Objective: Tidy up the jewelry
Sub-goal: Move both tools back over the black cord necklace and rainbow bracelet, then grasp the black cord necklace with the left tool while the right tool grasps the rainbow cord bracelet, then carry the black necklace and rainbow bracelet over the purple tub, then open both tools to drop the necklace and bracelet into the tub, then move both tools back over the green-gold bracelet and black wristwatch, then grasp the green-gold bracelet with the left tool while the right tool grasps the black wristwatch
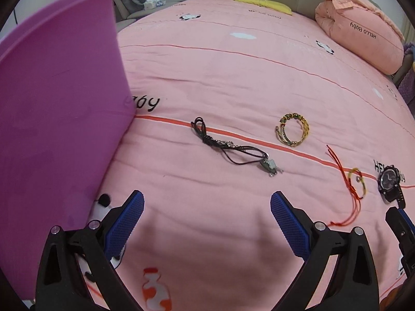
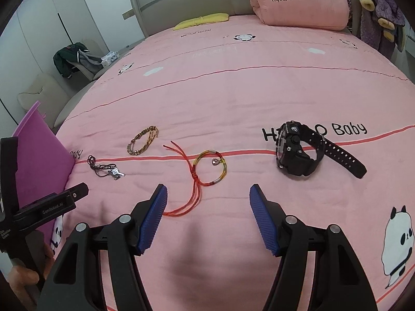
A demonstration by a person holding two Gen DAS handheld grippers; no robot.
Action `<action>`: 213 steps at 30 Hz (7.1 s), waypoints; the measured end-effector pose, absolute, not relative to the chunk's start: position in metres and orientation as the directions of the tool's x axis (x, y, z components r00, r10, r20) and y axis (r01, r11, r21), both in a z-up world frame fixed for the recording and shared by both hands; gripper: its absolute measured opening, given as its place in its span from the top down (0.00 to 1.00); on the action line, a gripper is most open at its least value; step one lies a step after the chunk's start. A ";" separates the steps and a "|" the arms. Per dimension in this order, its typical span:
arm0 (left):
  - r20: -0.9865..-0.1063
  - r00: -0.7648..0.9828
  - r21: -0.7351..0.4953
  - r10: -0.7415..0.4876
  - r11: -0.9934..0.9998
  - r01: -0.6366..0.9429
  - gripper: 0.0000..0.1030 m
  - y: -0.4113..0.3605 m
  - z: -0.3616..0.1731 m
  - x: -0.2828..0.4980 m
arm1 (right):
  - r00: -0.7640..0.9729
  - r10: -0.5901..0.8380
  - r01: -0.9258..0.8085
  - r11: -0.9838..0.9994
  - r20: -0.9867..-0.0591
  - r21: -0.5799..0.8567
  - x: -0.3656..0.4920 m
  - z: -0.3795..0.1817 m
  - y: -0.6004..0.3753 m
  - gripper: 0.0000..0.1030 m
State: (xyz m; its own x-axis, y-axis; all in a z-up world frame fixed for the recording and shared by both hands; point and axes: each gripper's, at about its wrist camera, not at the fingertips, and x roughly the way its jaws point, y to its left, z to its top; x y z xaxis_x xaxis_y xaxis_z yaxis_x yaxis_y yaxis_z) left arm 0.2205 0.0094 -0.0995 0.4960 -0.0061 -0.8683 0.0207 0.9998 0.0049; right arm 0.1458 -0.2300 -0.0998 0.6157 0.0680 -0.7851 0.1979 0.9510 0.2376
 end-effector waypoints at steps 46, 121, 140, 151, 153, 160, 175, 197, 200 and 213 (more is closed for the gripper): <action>-0.889 0.452 -0.033 -0.068 0.996 0.084 0.95 -0.006 -0.127 0.254 | 0.513 -0.011 0.140 0.988 -0.858 0.071 0.187 -0.147 -0.203 0.93; -0.797 0.577 0.003 0.180 0.956 -0.294 0.22 0.301 0.050 0.143 | 0.496 0.404 -0.397 0.893 -0.769 0.213 0.177 0.066 0.144 0.58; -0.792 0.581 -0.002 0.186 0.951 -0.308 0.10 0.288 0.071 0.120 | 0.545 0.428 -0.375 0.893 -0.721 0.247 0.150 0.082 0.107 0.51; -0.773 0.621 -0.040 0.130 0.967 -0.252 0.08 0.246 0.077 0.096 | 0.603 0.386 -0.260 0.923 -0.699 0.285 0.106 0.078 0.030 0.49; -0.771 0.627 -0.045 0.111 0.973 -0.227 0.08 0.231 0.077 0.091 | 0.623 0.361 -0.222 0.932 -0.694 0.285 0.095 0.076 0.010 0.48; -0.765 0.642 -0.042 0.047 0.992 -0.122 0.07 0.176 0.075 0.081 | 0.674 0.265 -0.089 0.956 -0.689 0.280 0.054 0.059 -0.060 0.39; -0.791 0.604 -0.046 -0.097 0.994 0.099 0.06 0.044 0.019 0.098 | 0.706 0.025 0.240 0.932 -0.708 0.273 0.012 -0.005 -0.208 0.36; -0.864 0.496 -0.010 -0.089 0.987 0.160 0.06 -0.059 -0.113 0.234 | 0.617 -0.064 0.424 0.866 -0.784 0.264 0.136 -0.129 -0.304 0.30; -0.866 0.492 -0.012 -0.091 0.987 0.162 0.06 -0.064 -0.125 0.247 | 0.596 -0.083 0.454 0.855 -0.799 0.250 0.150 -0.140 -0.309 0.30; -0.851 0.517 0.010 -0.087 0.983 0.181 0.06 -0.087 -0.146 0.279 | 0.567 -0.136 0.494 0.845 -0.813 0.203 0.183 -0.156 -0.321 0.30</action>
State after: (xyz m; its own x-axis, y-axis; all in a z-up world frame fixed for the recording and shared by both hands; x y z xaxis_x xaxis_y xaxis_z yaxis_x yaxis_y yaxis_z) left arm 0.2789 -0.0874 -0.1464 0.5173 -0.0871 -0.8514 0.1814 0.9834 0.0096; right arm 0.1830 -0.3210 -0.1556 0.5668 -0.1363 -0.8125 0.4943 0.8452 0.2031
